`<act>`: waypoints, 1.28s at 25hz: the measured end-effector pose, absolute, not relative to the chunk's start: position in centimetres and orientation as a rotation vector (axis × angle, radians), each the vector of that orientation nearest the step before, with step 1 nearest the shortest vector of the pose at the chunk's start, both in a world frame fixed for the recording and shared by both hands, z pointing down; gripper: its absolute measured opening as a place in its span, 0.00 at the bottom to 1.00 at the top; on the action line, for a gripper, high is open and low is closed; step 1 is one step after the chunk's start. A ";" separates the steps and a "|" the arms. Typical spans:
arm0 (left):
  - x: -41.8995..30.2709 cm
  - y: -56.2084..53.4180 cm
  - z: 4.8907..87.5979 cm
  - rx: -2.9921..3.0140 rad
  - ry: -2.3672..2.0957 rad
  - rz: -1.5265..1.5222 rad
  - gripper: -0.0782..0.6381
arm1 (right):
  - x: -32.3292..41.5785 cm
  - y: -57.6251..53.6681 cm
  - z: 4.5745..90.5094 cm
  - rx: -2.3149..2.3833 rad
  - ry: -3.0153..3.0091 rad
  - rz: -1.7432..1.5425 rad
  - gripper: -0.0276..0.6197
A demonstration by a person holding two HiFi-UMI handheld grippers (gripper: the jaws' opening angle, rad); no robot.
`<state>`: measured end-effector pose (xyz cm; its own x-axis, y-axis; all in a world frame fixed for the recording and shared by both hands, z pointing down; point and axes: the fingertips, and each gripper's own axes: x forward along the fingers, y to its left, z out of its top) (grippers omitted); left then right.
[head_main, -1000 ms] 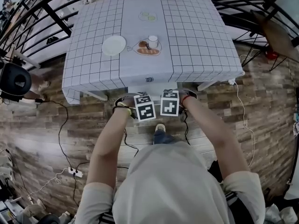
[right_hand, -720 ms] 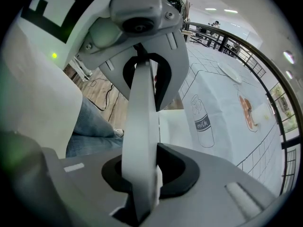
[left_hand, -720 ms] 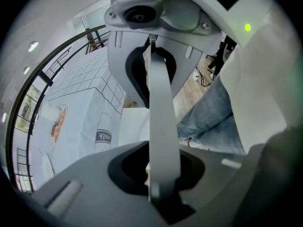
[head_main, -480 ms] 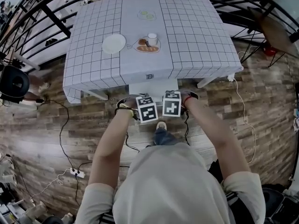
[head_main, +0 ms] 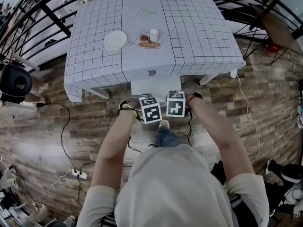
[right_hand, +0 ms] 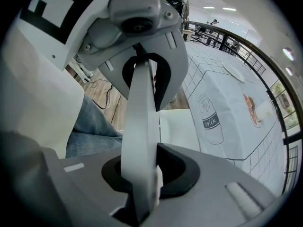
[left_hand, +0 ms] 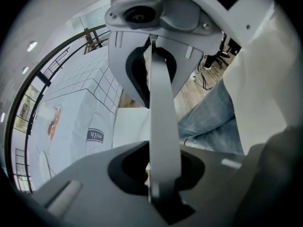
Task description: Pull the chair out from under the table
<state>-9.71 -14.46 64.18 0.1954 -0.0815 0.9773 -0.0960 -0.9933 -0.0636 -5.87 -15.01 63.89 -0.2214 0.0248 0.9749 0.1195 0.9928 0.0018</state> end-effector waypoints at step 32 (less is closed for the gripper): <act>-9.1 -7.7 64.2 2.425 -0.153 1.974 0.21 | -5.4 -8.1 63.9 -0.112 -1.786 -0.069 0.16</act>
